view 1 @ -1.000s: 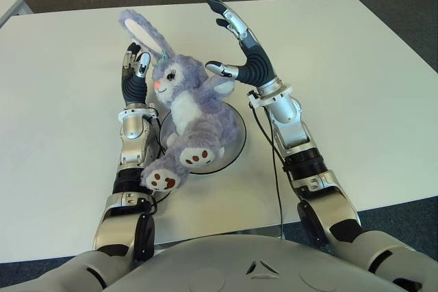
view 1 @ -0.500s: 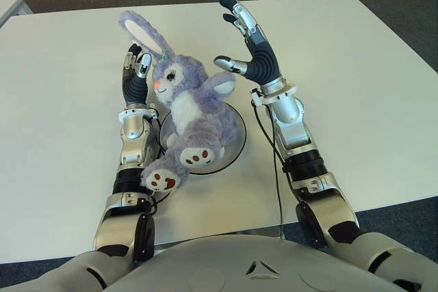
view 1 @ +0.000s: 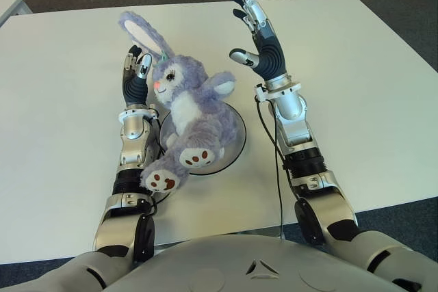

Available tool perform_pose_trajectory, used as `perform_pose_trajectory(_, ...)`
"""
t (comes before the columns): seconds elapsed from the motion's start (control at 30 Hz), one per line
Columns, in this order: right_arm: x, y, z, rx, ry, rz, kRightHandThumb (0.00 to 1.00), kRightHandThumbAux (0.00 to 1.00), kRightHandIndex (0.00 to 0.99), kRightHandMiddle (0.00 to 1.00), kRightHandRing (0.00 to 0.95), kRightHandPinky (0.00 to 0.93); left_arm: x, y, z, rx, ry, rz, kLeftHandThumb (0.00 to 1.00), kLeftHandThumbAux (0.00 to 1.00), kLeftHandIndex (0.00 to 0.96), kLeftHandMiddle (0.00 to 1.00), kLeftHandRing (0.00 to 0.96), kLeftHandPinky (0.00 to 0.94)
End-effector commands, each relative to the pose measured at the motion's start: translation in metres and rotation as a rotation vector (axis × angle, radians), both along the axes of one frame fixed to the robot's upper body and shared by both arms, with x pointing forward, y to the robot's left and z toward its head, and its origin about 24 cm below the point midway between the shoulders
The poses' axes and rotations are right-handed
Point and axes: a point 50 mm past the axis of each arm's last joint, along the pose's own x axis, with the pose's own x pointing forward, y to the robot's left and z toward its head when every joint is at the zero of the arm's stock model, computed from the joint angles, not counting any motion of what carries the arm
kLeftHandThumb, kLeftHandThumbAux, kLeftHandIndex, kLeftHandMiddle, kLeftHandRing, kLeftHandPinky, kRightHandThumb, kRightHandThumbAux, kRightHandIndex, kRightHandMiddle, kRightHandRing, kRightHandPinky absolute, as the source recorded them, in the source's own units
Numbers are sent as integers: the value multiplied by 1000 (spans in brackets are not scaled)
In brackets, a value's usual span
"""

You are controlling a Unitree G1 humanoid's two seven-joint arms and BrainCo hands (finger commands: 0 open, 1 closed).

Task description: Put the doll into the plate.

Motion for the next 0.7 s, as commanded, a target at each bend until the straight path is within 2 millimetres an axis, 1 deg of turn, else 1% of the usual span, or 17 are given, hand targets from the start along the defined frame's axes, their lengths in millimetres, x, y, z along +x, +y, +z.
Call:
perform_pose_trajectory(0.03, 9, -6, -7, 47, 27, -23, 9, 429, 32, 0, 0, 0, -25, -6, -42, -52, 165, 11, 0, 407, 0, 37, 26, 0)
perform_pose_trajectory(0.2, 11, -6, -9, 82, 23, -44, 30, 461, 35, 0, 0, 0, -25, -6, -42, -54, 162, 10, 0, 401, 0, 36, 25, 0)
perform_pose_trajectory(0.47, 17, -11, -11, 105, 17, -85, 1, 520, 13, 0, 0, 0, -25, -6, -41, -53, 159, 7, 0, 390, 0, 30, 15, 0)
perform_pose_trajectory(0.7, 24, -12, -13, 117, 26, -102, 0, 551, 6, 0, 0, 0, -25, -7, -41, -50, 155, 2, 0, 389, 0, 29, 11, 0)
